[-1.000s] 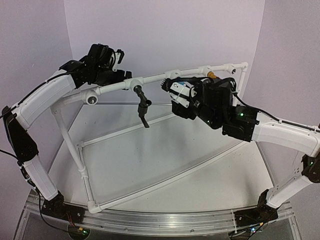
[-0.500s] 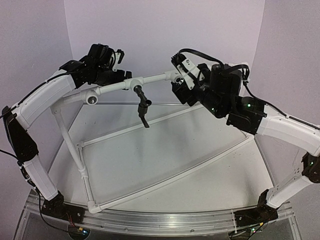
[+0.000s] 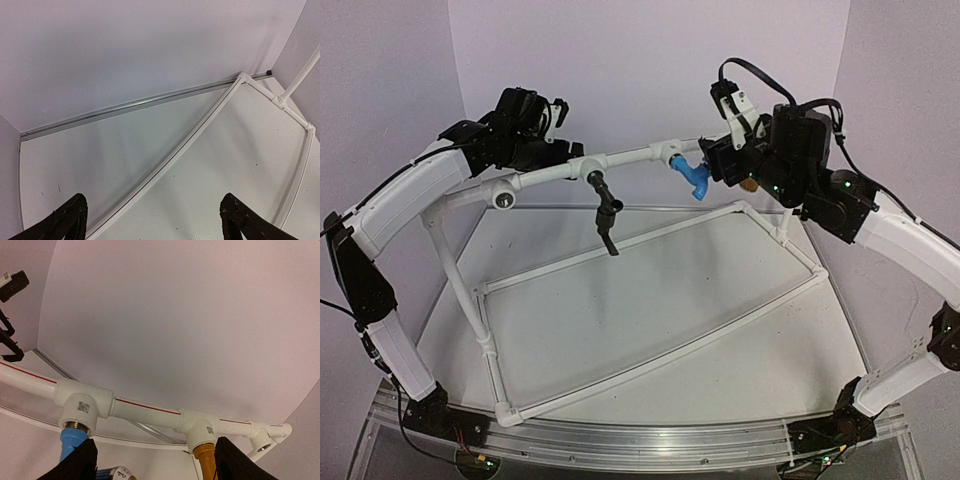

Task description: Install the water faucets

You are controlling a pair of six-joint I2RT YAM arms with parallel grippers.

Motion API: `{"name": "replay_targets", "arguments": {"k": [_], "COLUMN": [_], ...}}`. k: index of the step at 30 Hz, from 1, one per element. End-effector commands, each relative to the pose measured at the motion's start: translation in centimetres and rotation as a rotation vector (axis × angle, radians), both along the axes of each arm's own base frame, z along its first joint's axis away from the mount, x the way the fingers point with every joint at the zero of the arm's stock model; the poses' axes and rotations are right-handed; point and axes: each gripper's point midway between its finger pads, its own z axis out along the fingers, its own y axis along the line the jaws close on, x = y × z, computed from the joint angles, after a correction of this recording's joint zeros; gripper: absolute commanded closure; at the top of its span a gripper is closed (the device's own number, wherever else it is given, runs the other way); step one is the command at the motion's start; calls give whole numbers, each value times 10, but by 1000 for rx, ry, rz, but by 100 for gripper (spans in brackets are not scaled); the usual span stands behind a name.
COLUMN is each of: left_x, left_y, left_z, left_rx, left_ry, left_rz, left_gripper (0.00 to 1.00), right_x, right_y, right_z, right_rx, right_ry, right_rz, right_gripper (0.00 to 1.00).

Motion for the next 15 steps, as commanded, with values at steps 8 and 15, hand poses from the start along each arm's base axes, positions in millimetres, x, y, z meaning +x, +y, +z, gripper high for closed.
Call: {"name": "replay_targets", "arguments": {"k": [8,15], "left_x": [-4,-5], "left_y": [-4,-5], "left_z": [29,28], "left_rx": [-42,-43], "left_ry": [-64,-61], "left_rz": [-20,-26], "left_gripper": [9,9], "right_x": [3,-5], "right_y": [-36,-24], "right_z": [-32,-73], "right_rx": [-52,-150], "right_ry": [79,133], "right_rz": [-11,87], "right_gripper": [24,23]}}
